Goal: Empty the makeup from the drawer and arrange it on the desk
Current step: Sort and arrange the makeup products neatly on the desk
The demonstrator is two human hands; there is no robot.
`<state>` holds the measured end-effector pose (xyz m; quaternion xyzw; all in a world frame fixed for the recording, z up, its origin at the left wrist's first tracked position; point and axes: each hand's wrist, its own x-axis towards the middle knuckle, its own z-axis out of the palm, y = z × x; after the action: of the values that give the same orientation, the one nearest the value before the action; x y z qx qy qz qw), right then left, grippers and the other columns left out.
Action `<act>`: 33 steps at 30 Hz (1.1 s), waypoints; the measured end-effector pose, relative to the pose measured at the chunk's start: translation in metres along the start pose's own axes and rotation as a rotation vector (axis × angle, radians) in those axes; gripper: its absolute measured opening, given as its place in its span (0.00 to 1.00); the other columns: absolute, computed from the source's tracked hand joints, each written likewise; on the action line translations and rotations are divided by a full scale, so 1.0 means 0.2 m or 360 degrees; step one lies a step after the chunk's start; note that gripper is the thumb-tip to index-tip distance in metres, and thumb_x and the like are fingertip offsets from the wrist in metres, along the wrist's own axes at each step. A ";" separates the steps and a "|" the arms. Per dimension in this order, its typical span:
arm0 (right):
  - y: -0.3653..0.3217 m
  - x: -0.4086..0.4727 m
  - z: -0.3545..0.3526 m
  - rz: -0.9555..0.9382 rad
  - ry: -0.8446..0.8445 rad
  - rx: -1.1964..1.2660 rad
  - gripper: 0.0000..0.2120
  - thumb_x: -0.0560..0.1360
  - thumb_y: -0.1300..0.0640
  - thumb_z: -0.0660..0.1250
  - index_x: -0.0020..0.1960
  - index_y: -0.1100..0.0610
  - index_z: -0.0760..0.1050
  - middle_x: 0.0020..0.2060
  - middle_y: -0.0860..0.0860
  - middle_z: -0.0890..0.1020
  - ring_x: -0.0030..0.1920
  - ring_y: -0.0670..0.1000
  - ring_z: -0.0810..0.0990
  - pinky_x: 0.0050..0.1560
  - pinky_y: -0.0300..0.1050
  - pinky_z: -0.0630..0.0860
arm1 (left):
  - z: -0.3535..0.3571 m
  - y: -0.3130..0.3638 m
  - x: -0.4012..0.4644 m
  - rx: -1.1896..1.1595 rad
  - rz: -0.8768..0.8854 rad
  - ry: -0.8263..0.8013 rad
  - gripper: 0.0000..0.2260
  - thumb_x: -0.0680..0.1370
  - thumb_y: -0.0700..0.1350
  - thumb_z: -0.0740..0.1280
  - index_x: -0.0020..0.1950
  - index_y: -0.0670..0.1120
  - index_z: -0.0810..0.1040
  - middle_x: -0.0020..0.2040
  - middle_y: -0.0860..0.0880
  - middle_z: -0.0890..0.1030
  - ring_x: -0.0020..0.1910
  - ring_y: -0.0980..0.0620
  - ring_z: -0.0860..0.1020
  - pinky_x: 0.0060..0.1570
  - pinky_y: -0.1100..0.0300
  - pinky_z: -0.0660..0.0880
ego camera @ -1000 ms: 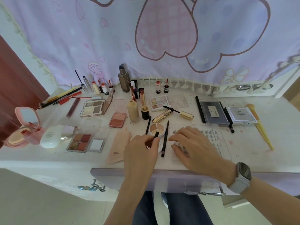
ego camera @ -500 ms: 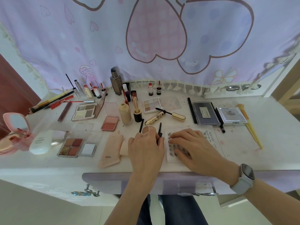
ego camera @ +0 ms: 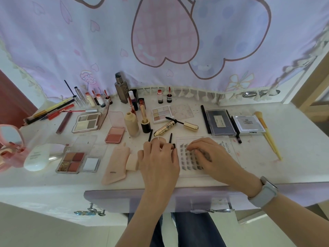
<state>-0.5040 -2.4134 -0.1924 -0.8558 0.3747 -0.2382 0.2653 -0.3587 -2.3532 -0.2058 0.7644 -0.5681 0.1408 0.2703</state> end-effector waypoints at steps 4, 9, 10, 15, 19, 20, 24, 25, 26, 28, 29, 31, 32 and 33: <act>0.00 0.07 -0.07 0.0109 0.0021 -0.0047 0.11 0.77 0.61 0.60 0.58 0.57 0.75 0.48 0.44 0.75 0.50 0.42 0.72 0.55 0.34 0.67 | -0.02 -0.03 -0.01 -0.0051 0.0055 0.0041 0.13 0.73 0.49 0.57 0.41 0.48 0.81 0.43 0.51 0.80 0.41 0.48 0.74 0.41 0.57 0.60; 0.17 0.36 -0.16 0.0298 0.0415 -0.0551 0.12 0.77 0.58 0.61 0.56 0.60 0.77 0.52 0.55 0.77 0.56 0.54 0.70 0.56 0.45 0.65 | -0.04 -0.03 0.05 -0.0196 0.0010 0.0050 0.13 0.73 0.49 0.57 0.45 0.48 0.80 0.46 0.50 0.80 0.45 0.47 0.77 0.42 0.55 0.68; 0.19 0.42 -0.17 0.0377 0.0367 -0.0704 0.13 0.77 0.56 0.60 0.56 0.60 0.77 0.54 0.56 0.77 0.58 0.57 0.69 0.57 0.48 0.66 | -0.04 -0.03 0.06 -0.0211 0.0013 0.0050 0.13 0.73 0.49 0.57 0.45 0.48 0.80 0.46 0.50 0.79 0.46 0.47 0.77 0.43 0.55 0.68; 0.23 0.63 -0.18 0.0631 0.0102 -0.1272 0.16 0.76 0.51 0.59 0.54 0.61 0.76 0.60 0.59 0.73 0.63 0.59 0.66 0.60 0.51 0.63 | -0.03 -0.01 0.12 -0.0310 0.0004 0.0027 0.12 0.73 0.48 0.57 0.45 0.48 0.79 0.48 0.49 0.78 0.47 0.47 0.77 0.43 0.57 0.66; 0.25 0.69 -0.14 0.0737 0.0085 -0.1279 0.14 0.75 0.55 0.59 0.56 0.60 0.76 0.62 0.58 0.72 0.65 0.59 0.65 0.64 0.51 0.60 | -0.03 -0.04 0.13 -0.0316 -0.0016 0.0000 0.13 0.73 0.48 0.56 0.45 0.48 0.80 0.48 0.50 0.78 0.47 0.48 0.77 0.43 0.58 0.66; 0.24 0.70 -0.13 0.0754 0.0105 -0.1251 0.13 0.75 0.55 0.59 0.55 0.60 0.76 0.61 0.58 0.73 0.65 0.59 0.66 0.64 0.51 0.60 | -0.03 -0.05 0.13 -0.0321 -0.0019 -0.0007 0.13 0.73 0.48 0.56 0.45 0.48 0.80 0.48 0.50 0.78 0.47 0.48 0.77 0.43 0.58 0.66; 0.22 0.71 -0.15 0.0858 0.0194 -0.0952 0.08 0.73 0.55 0.60 0.38 0.58 0.70 0.50 0.56 0.78 0.53 0.57 0.72 0.55 0.49 0.62 | -0.04 -0.06 0.13 -0.0411 -0.0022 -0.0010 0.11 0.73 0.47 0.59 0.47 0.47 0.80 0.48 0.50 0.78 0.47 0.50 0.77 0.44 0.59 0.66; 0.20 0.71 -0.17 0.0866 0.0245 -0.0849 0.09 0.72 0.55 0.60 0.36 0.58 0.69 0.46 0.56 0.78 0.49 0.57 0.73 0.52 0.48 0.62 | -0.04 -0.07 0.13 -0.0459 -0.0030 -0.0010 0.09 0.73 0.45 0.61 0.47 0.47 0.80 0.47 0.50 0.78 0.47 0.50 0.77 0.44 0.58 0.66; 0.18 0.70 -0.20 0.0850 0.0306 -0.0757 0.10 0.72 0.55 0.60 0.36 0.59 0.69 0.42 0.55 0.77 0.47 0.57 0.73 0.50 0.48 0.62 | -0.04 -0.07 0.13 -0.0523 -0.0043 -0.0015 0.09 0.73 0.44 0.63 0.49 0.46 0.80 0.48 0.50 0.78 0.47 0.50 0.77 0.44 0.58 0.68; 0.14 0.67 -0.26 0.0763 0.0413 -0.0583 0.11 0.73 0.54 0.60 0.40 0.61 0.74 0.38 0.55 0.77 0.44 0.58 0.76 0.48 0.47 0.65 | -0.04 -0.07 0.14 -0.0716 -0.0083 -0.0063 0.10 0.74 0.43 0.63 0.53 0.45 0.79 0.49 0.50 0.77 0.48 0.50 0.77 0.46 0.55 0.74; 0.11 0.65 -0.30 0.0695 0.0461 -0.0476 0.11 0.73 0.53 0.61 0.42 0.61 0.74 0.38 0.55 0.77 0.43 0.57 0.76 0.45 0.46 0.67 | -0.05 -0.06 0.14 -0.0812 -0.0113 -0.0097 0.10 0.76 0.43 0.63 0.55 0.44 0.78 0.51 0.51 0.76 0.50 0.52 0.76 0.49 0.54 0.75; 0.04 0.59 -0.35 0.0504 0.0560 -0.0227 0.07 0.74 0.54 0.61 0.42 0.58 0.71 0.35 0.52 0.75 0.38 0.52 0.73 0.40 0.44 0.66 | -0.05 -0.03 0.15 -0.0924 -0.0168 -0.0172 0.10 0.78 0.43 0.63 0.59 0.46 0.76 0.52 0.54 0.75 0.51 0.56 0.75 0.52 0.59 0.74; 0.00 0.55 -0.37 0.0415 0.0587 -0.0094 0.06 0.74 0.55 0.61 0.40 0.57 0.69 0.33 0.51 0.73 0.35 0.50 0.71 0.37 0.43 0.66 | -0.06 -0.01 0.16 -0.0944 -0.0182 -0.0196 0.11 0.78 0.43 0.63 0.60 0.46 0.75 0.53 0.55 0.74 0.52 0.58 0.73 0.53 0.63 0.72; -0.04 0.52 -0.38 0.0361 0.0589 0.0054 0.07 0.74 0.57 0.61 0.39 0.58 0.68 0.31 0.51 0.72 0.33 0.49 0.69 0.35 0.42 0.65 | -0.07 0.01 0.17 -0.0948 -0.0172 -0.0198 0.12 0.78 0.45 0.62 0.61 0.46 0.74 0.54 0.55 0.74 0.53 0.59 0.72 0.54 0.65 0.70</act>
<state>-0.4833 -2.5095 -0.1084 -0.7452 0.5070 -0.3661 0.2315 -0.3481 -2.3713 -0.1758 0.6878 -0.5583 -0.0936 0.4543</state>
